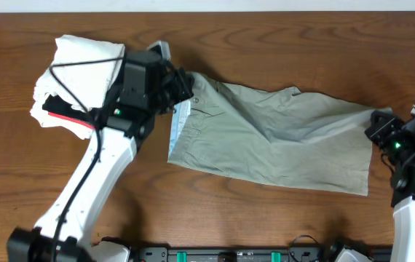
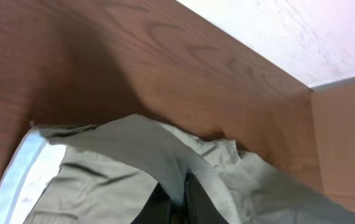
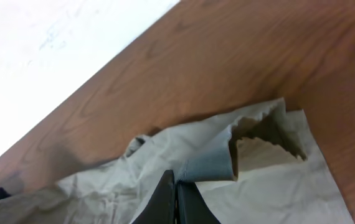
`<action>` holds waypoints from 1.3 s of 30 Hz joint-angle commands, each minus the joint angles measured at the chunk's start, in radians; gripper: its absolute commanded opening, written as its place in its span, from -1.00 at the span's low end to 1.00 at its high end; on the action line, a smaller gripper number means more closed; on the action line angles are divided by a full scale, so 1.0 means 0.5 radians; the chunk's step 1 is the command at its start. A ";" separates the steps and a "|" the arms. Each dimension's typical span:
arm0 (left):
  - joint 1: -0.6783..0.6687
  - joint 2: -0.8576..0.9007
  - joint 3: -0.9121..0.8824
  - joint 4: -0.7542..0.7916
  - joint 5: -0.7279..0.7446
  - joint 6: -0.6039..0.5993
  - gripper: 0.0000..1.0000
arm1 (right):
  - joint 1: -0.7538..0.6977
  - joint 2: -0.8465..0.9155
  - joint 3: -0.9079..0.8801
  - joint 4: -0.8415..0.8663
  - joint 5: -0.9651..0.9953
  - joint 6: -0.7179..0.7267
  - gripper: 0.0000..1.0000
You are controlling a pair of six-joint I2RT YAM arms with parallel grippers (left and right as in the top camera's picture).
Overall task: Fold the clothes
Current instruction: 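Pull the pants with both grippers upward and outward to spread them flat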
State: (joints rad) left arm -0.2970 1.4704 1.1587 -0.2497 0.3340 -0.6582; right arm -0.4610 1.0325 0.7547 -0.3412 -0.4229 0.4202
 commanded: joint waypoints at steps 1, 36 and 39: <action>0.007 0.139 0.150 0.011 -0.010 -0.016 -0.88 | -0.018 0.106 0.083 0.120 0.002 -0.034 -0.98; 0.076 1.193 0.615 0.979 -0.291 -0.071 -0.88 | 0.234 1.481 0.701 1.152 0.435 -0.005 -0.98; 0.078 1.250 0.616 1.059 -0.307 -0.070 -0.87 | 0.259 1.615 0.700 1.373 0.491 -0.005 -0.97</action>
State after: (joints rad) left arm -0.2676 2.0804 1.4399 0.2527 0.2092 -0.6846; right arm -0.3496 1.7889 1.0878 0.2951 -0.2302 0.4168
